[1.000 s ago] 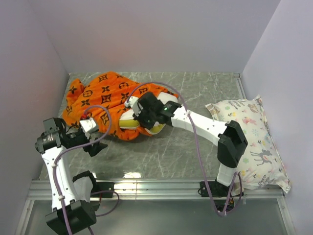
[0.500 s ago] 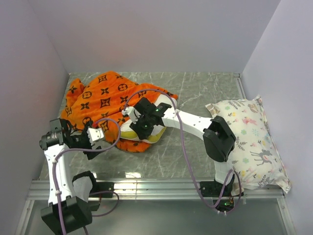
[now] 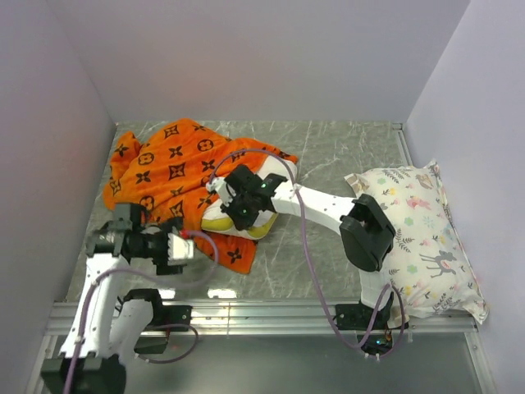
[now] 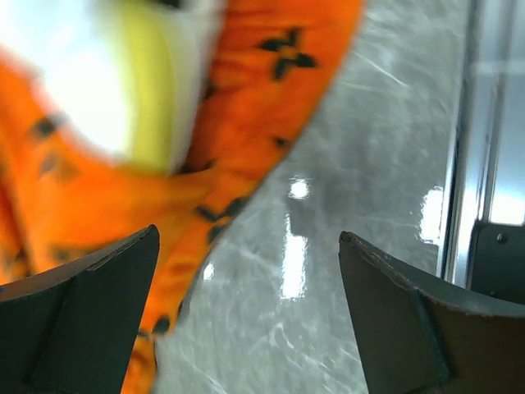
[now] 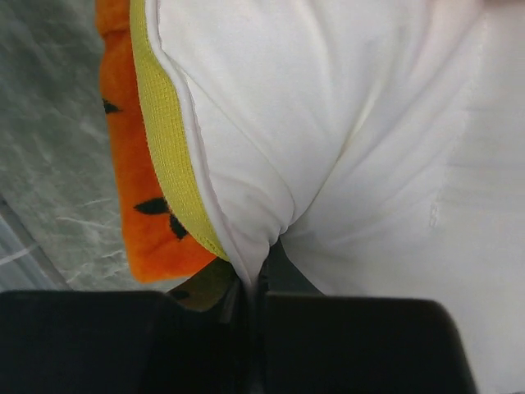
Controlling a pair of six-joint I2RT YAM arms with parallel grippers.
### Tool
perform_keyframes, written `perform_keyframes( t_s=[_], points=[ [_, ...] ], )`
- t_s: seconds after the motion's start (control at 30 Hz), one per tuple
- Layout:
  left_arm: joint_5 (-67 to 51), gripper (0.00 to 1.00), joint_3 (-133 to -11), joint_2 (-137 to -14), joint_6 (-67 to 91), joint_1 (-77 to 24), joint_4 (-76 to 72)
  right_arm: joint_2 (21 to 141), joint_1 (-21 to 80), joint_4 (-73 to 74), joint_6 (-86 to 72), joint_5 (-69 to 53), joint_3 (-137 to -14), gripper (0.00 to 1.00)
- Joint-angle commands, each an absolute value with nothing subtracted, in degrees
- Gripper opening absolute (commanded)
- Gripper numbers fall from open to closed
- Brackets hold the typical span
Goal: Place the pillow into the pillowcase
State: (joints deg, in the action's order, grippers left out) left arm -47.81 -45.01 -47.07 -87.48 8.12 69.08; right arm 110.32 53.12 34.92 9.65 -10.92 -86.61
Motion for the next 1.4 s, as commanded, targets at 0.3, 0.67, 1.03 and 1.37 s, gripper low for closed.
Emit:
perform_keyframes(
  t_s=[0.3, 0.67, 1.03, 1.37],
  points=[
    [-20.6, 0.97, -36.5, -56.4, -69.1, -31.5, 32.5, 104.1, 45.4, 33.1, 0.1, -31.7, -98.2, 0.0],
    [-7.4, 0.96, -24.9, -61.7, -75.4, -38.7, 5.9, 104.5, 45.4, 35.4, 1.0, -34.1, -97.6, 0.0],
    [-20.6, 0.0, -39.7, -66.6, -65.0, -47.2, 18.4, 107.0, 45.4, 33.4, -2.9, -36.5, -98.8, 0.0],
    [-24.2, 0.0, -57.0, -67.8, -44.9, -75.7, 19.8, 123.4, 45.8, 18.1, -19.5, -42.3, -103.2, 0.0]
  ],
)
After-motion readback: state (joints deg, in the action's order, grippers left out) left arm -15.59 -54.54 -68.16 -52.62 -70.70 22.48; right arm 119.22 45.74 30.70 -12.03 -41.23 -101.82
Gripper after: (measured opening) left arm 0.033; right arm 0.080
